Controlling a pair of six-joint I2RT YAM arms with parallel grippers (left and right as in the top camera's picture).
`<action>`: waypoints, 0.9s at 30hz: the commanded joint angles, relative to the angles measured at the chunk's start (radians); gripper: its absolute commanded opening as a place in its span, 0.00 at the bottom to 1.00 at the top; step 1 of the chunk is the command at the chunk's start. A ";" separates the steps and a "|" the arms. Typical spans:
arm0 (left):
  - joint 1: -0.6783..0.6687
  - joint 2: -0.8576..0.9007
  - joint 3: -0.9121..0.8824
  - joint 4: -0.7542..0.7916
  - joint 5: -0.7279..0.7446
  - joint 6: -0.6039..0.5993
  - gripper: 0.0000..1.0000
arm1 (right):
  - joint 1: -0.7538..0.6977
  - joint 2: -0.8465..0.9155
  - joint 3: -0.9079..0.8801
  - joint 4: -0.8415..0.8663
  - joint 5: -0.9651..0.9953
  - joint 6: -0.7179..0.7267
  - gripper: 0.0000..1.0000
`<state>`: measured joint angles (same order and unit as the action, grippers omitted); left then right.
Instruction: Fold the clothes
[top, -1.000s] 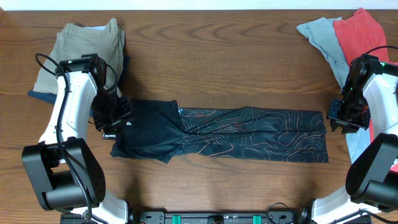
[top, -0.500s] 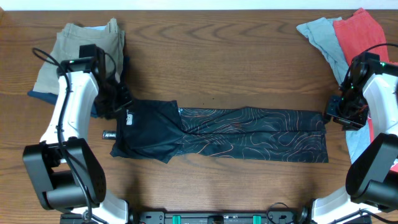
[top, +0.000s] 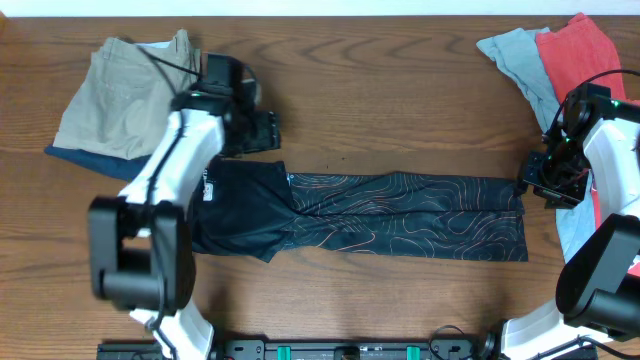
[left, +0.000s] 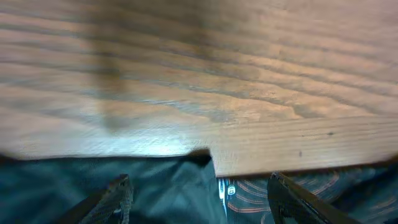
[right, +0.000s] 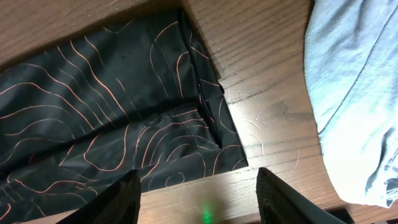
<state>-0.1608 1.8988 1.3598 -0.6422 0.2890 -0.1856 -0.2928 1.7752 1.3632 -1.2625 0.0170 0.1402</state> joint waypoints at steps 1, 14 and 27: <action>-0.018 0.072 -0.011 0.020 0.005 0.006 0.71 | -0.007 -0.021 -0.008 0.003 -0.007 -0.011 0.58; -0.022 0.165 -0.011 -0.011 0.005 0.006 0.24 | -0.007 -0.021 -0.010 0.008 -0.006 -0.026 0.60; -0.022 0.165 -0.011 -0.063 0.005 0.006 0.46 | -0.007 -0.021 -0.010 0.015 -0.006 -0.026 0.60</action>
<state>-0.1852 2.0422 1.3613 -0.6853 0.3084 -0.1825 -0.2928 1.7752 1.3579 -1.2484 0.0143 0.1242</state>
